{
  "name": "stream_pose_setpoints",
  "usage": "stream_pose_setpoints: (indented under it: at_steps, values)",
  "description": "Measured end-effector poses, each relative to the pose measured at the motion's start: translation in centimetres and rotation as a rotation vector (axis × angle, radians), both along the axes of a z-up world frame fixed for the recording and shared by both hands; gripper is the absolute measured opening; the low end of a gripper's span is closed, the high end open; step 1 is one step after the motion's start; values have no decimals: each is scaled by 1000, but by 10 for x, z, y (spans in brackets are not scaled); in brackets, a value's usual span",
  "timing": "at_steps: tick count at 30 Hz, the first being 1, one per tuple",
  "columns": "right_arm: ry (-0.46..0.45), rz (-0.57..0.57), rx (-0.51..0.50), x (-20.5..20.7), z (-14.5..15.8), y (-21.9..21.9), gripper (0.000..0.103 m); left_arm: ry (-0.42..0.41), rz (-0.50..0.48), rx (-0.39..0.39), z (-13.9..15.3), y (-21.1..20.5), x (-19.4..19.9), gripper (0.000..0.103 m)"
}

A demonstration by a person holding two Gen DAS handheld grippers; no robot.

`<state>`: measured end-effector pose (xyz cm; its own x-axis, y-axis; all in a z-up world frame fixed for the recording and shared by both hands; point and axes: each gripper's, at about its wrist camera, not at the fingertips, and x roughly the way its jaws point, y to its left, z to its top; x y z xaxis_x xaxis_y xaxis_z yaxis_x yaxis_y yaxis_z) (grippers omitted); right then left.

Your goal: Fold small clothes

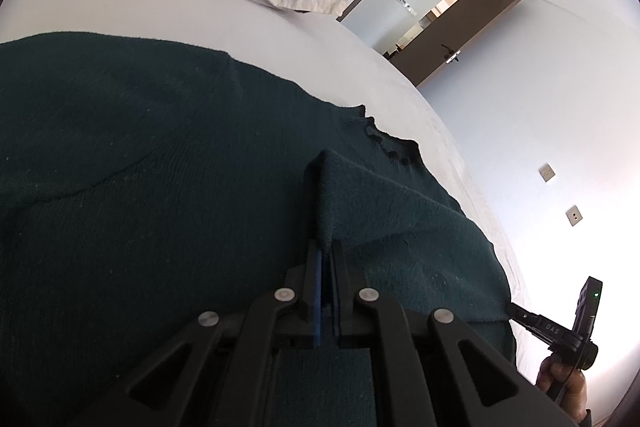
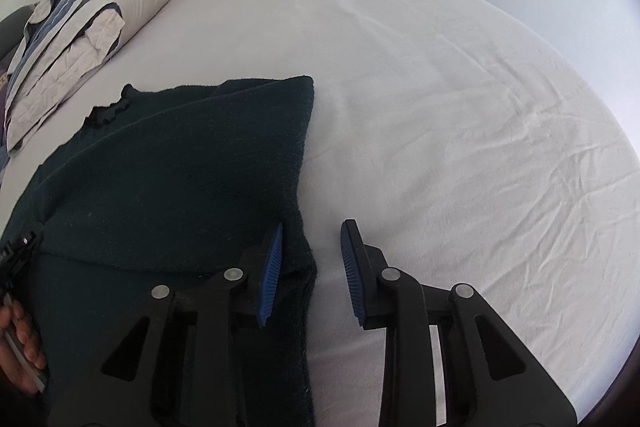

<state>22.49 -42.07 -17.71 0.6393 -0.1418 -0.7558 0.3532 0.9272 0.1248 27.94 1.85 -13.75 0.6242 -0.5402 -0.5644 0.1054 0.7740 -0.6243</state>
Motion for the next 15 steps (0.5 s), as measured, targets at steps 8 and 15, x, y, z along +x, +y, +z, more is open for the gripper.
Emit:
stream_pose_setpoints:
  at_steps: [8, 15]
  values:
    - [37, 29, -79, 11, -18, 11, 28, 3, 1, 7, -1, -2, 1, 7]
    - [-121, 8, -2, -41, 40, 30, 36, 116, 21, -133, 11, 30, -10, 40]
